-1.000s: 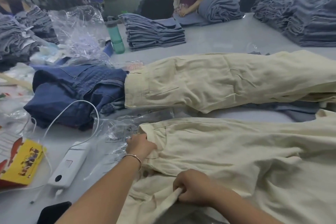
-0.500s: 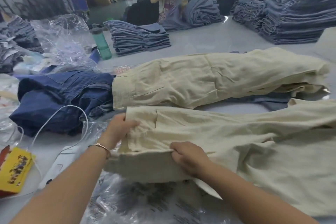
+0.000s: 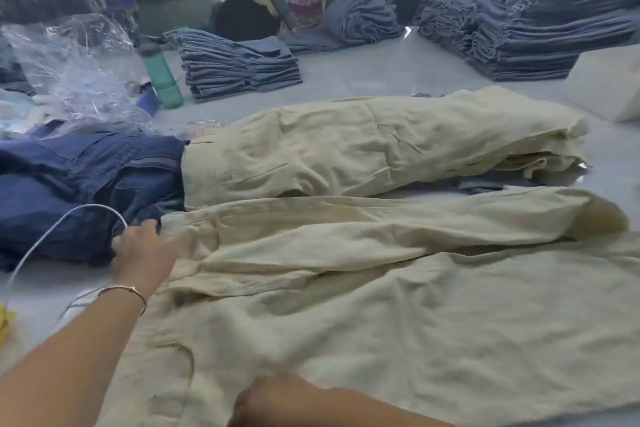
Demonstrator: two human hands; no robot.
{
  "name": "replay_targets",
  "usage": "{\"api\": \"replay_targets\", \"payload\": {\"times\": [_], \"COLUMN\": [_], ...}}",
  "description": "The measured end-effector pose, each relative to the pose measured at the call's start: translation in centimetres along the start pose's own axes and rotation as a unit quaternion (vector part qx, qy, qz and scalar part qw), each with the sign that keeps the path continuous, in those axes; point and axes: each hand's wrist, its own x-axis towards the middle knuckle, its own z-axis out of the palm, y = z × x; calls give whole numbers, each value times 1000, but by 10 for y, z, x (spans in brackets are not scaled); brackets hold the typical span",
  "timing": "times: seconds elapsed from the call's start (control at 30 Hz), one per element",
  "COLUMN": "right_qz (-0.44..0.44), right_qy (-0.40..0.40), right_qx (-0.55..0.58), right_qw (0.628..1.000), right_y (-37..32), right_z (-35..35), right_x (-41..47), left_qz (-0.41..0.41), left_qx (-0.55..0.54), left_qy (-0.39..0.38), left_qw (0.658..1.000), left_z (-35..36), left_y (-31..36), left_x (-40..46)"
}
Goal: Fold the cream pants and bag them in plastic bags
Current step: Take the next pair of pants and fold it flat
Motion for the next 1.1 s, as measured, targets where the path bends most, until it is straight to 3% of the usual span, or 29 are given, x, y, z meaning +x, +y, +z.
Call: {"api": "replay_targets", "payload": {"times": [0.03, 0.07, 0.17, 0.27, 0.37, 0.53, 0.63, 0.73, 0.9, 1.0, 1.1], "right_qz": [16, -4, -143, -73, -64, 0, 47, 111, 192, 177, 165], "right_qy": [21, -14, 60, 143, 109, 111, 201, 259, 294, 301, 307], "right_qx": [28, 13, -149, -194, -234, -219, -157, -146, -133, -140, -150], "right_qw": [999, 1000, 977, 968, 964, 969, 966, 948, 927, 927, 925], "right_y": [2, 7, 16, 28, 45, 71, 124, 184, 282, 332, 380], "right_z": [10, 19, 24, 21, 24, -7, -41, -76, -132, -161, -188], "right_x": [2, 0, 5, 9, 9, 5, 2, -12, -50, -74, -96], "left_qz": [53, 95, 191, 297, 243, 206, 259, 363, 431, 408, 394], "left_qx": [25, 33, -24, 34, 74, 107, 53, -14, -46, -63, -97], "left_qy": [-1, -13, -70, -136, -217, -184, -90, -35, -63, -116, -103], "left_qw": [998, 995, 979, 945, 943, 955, 960, 931, 899, 904, 908], "left_z": [11, 20, 39, 60, 85, 85, 74, 70, 84, 99, 114], "left_y": [2, 6, 21, 33, 29, 51, 83, 134, 231, 294, 365], "left_x": [-11, -22, -58, -88, -92, -85, -101, -130, -168, -178, -186]}}
